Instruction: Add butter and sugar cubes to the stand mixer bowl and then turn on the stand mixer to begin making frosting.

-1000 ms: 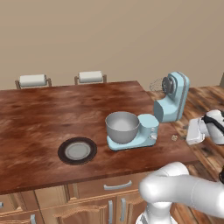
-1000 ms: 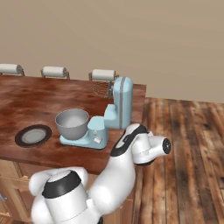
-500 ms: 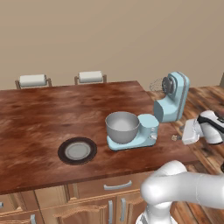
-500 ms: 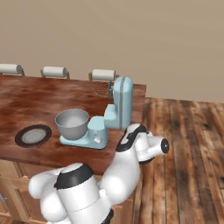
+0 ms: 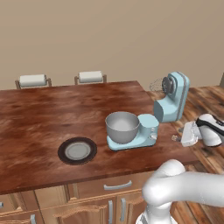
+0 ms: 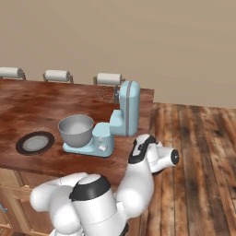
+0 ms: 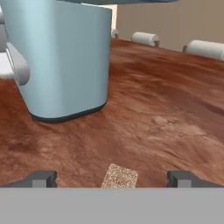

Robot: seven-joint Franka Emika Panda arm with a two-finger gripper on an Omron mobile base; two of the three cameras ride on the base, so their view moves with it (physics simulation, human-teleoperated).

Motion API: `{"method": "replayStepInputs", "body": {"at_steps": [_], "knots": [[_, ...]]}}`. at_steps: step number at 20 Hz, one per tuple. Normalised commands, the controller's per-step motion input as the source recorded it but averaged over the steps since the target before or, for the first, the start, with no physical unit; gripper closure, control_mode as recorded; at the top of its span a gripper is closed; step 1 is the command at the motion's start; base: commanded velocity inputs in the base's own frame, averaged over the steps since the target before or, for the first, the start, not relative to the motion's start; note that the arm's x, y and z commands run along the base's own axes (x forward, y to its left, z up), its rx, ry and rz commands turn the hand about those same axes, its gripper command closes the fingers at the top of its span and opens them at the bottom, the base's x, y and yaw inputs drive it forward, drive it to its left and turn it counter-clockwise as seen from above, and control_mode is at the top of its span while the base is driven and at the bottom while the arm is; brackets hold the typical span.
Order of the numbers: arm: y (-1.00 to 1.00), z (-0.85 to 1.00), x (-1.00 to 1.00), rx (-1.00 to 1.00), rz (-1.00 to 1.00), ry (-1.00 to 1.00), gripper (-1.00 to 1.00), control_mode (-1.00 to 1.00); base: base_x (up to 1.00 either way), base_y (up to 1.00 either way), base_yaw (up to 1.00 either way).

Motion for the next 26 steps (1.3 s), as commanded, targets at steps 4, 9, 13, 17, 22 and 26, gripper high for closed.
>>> {"method": "replayStepInputs", "body": {"at_steps": [4,9,13,17,22,26], "knots": [[0.00,-0.12,0.09,0.00,0.00,0.00,-1.00,-1.00,0.00,0.00,0.00],[0.00,-0.14,0.10,0.00,0.00,0.00,-1.00,-1.00,0.00,0.00,0.00],[0.00,-0.19,0.20,0.00,0.00,0.00,-1.00,-1.00,0.00,0.00,0.00],[0.00,-0.18,0.14,0.00,0.00,0.00,-1.00,-1.00,0.00,0.00,0.00],[0.00,-0.23,0.15,0.00,0.00,0.00,-1.00,-1.00,0.00,0.00,0.00],[0.00,-0.30,0.08,0.00,0.00,0.00,1.00,-1.00,0.00,0.00,0.00]]}}
